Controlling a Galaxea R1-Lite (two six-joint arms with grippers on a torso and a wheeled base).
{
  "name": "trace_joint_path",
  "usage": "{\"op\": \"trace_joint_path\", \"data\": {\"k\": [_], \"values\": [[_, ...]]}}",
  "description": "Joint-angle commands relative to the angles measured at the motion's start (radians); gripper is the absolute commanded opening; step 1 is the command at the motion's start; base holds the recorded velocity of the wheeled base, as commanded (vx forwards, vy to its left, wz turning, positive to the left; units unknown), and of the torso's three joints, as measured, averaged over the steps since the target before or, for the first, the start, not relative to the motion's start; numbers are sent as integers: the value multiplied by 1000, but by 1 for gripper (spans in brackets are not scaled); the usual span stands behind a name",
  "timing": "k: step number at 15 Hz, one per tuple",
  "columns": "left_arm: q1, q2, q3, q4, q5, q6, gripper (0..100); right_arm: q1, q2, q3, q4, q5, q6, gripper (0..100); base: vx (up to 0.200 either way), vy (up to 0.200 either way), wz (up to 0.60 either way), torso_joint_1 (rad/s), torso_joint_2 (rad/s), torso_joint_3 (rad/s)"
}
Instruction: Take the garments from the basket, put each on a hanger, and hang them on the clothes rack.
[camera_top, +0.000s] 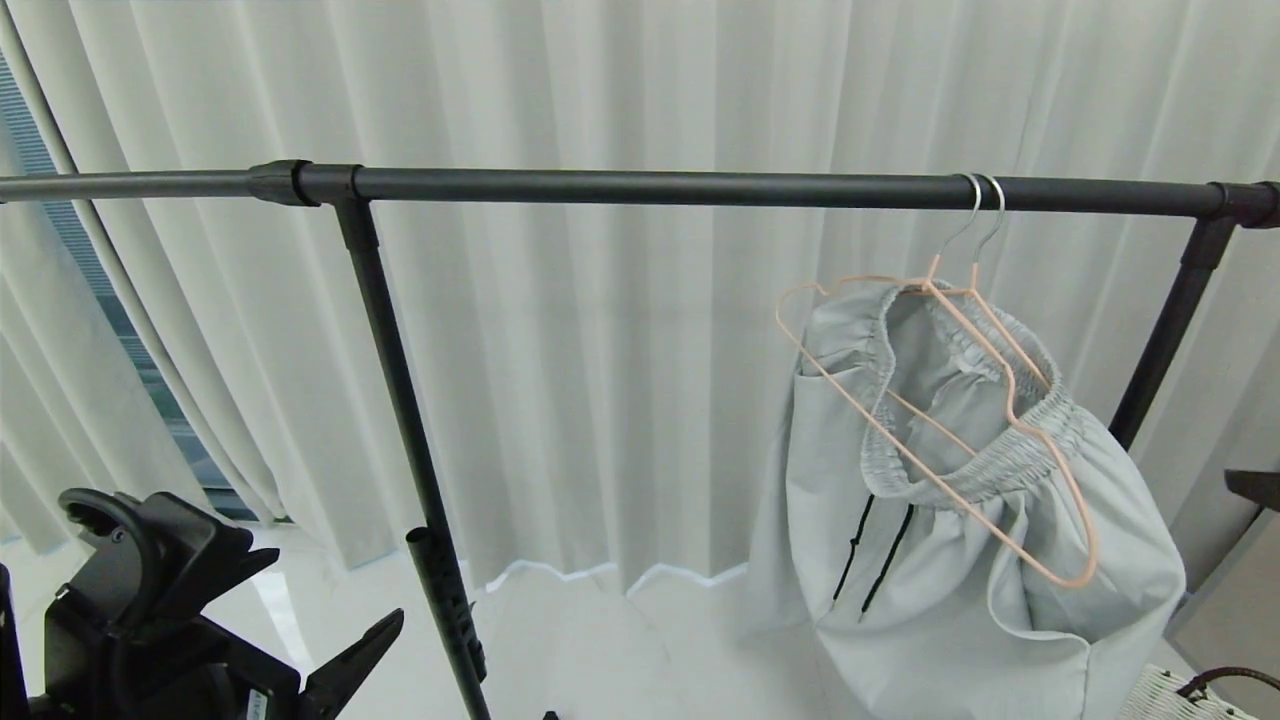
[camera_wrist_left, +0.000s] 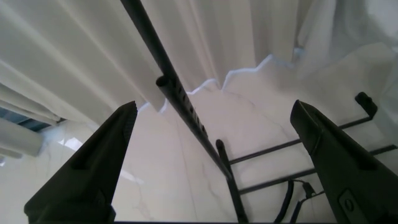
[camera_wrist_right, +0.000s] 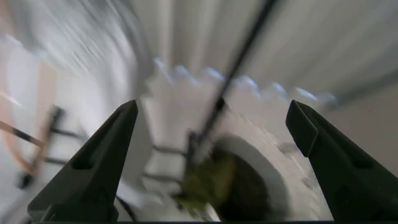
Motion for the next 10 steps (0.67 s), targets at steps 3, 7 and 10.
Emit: {"op": "trace_joint_path", "data": {"k": [3, 7, 10], "values": [[0, -7, -1, 0, 1, 1, 100, -134, -68, 104, 17, -21, -167, 100, -200, 0, 0, -7, -1, 9], [2, -26, 2, 0, 2, 1, 100, -164, -75, 214, -89, -27, -224, 100, -200, 0, 0, 5, 6, -1], [0, -32, 2, 0, 1, 1, 100, -187, -77, 263, -144, -56, -242, 100, -200, 0, 0, 4, 2, -1]]}}
